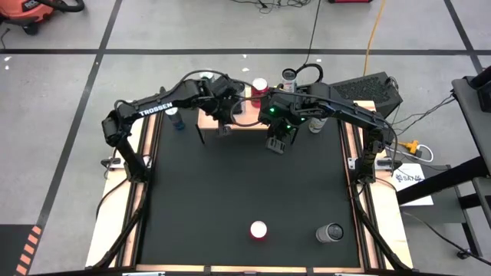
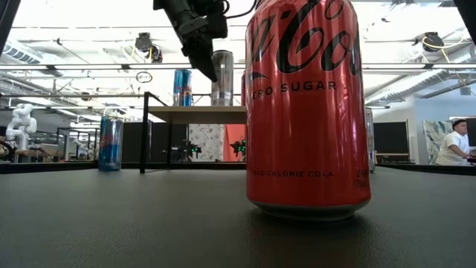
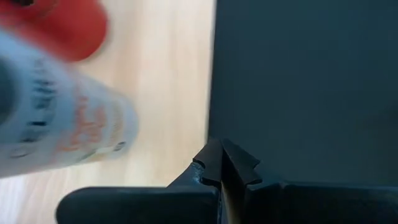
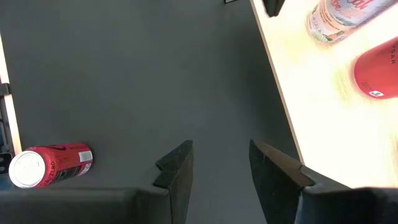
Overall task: Place canned beverage on shelf
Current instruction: Put the bottom white orange soda can on the shelf
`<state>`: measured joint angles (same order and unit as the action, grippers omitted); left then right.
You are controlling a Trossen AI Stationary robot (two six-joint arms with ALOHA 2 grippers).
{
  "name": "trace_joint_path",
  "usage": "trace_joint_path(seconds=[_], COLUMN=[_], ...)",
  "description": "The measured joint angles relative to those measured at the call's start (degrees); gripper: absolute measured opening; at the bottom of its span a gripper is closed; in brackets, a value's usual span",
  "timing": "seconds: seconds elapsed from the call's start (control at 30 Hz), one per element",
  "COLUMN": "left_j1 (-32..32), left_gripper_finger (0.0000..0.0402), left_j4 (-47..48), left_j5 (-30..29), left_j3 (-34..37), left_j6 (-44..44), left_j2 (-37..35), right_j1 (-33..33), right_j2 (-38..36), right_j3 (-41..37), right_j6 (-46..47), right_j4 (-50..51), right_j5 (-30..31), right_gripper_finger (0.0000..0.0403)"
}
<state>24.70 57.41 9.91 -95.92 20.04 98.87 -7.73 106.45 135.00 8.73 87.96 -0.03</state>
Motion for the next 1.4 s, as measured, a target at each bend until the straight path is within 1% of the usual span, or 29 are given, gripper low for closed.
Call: trace_joint_path(seconds=[0.23, 0.3, 0.43, 0.5, 0.63, 0.73, 0.8, 0.9, 1.1, 1.23, 1.4], left_j1=[-2.47, -2.74, -3.11, -3.10, -3.60, -5.03, -5.69, -6.34, -5.95, -6.22, -6.94], left_gripper_finger=[0.0000, 0.0000, 0.0000, 0.0000, 0.0000, 0.0000, 0.0000, 0.0000, 0.0000, 0.0000, 0.0000], left_j4=[-3.79, -4.15, -3.91, -3.37, 3.23, 3.94, 4.13, 0.73, -4.51, -2.96, 1.97], left_j5=[1.95, 1.84, -1.52, -1.38, 0.03, 0.74, 3.12, 7.93, 11.60, 11.67, 9.20], left_j3=[0.00, 0.00, 0.00, -0.06, -1.61, -1.79, -1.79, -1.79, -1.79, -1.79, -1.77], left_j6=[3.33, 2.97, 0.31, -1.55, -2.95, -3.09, -3.07, -3.04, -3.15, -3.25, -3.23], left_j2=[0.00, 0.00, -0.37, -0.67, -0.68, -0.68, -0.99, -1.35, -1.27, -1.47, -6.04], right_j1=[0.00, 0.00, 0.00, 0.00, 0.00, 0.00, 0.00, 0.00, 0.00, 0.00, -0.08], right_j2=[0.00, 0.00, 0.00, 0.00, 0.00, 0.00, 0.00, 0.00, 0.00, 0.00, 0.00], right_j3=[0.00, 0.00, 0.00, 0.00, 0.00, -0.02, -0.02, -0.01, -0.01, 0.00, -0.01], right_j6=[0.04, 0.30, 0.55, 0.61, 0.66, 0.66, 0.65, 0.63, 1.60, 1.21, -1.38], right_j4=[-0.02, 0.00, 0.01, 0.02, 0.11, 0.15, 0.15, 0.14, 0.15, 0.17, 0.10], right_j5=[0.00, -0.02, 0.00, 0.00, -0.02, -0.02, -0.02, -0.02, -0.02, -0.03, 0.07], right_gripper_finger=[0.0144, 0.0144, 0.0144, 0.0144, 0.0144, 0.0144, 0.0144, 0.0144, 0.0144, 0.0144, 0.0144])
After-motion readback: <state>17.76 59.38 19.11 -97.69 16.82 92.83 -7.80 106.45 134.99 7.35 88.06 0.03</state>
